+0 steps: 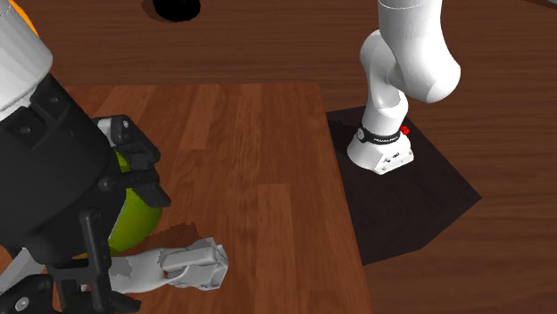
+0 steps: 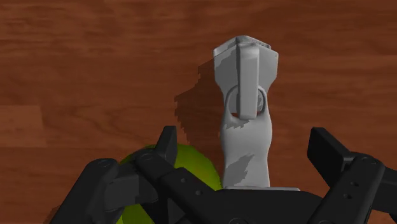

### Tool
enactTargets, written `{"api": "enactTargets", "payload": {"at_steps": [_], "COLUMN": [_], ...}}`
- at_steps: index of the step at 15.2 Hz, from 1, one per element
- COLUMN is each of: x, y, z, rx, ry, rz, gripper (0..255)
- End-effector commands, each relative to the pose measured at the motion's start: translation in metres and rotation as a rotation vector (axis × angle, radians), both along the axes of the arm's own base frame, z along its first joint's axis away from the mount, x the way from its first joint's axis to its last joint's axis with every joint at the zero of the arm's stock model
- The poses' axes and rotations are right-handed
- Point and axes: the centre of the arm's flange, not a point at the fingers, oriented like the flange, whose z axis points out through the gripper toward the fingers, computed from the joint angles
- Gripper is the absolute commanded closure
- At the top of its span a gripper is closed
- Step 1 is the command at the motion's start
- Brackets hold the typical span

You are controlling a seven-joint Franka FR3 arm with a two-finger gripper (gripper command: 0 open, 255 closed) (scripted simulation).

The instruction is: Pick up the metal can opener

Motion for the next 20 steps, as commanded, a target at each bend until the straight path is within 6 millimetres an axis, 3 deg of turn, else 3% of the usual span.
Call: {"api": "enactTargets", "payload": {"at_steps": [1, 7, 8, 14, 16, 20], "x": [0.002, 0.002, 0.003, 0.002, -0.001, 0.002], "y": [0.002, 0.002, 0.001, -0.001, 0.007, 0.002], "z": [-0.009, -0.033, -0.034, -0.032, -0.036, -0.018], "rx": [0.001, 0.001, 0.001, 0.001, 0.001, 0.001], "ry": [0.001, 0.001, 0.000, 0.001, 0.001, 0.001], "rz": [-0.001, -0.001, -0.001, -0.001, -0.001, -0.001], "gripper": [0, 0, 255, 255, 255, 255]}}
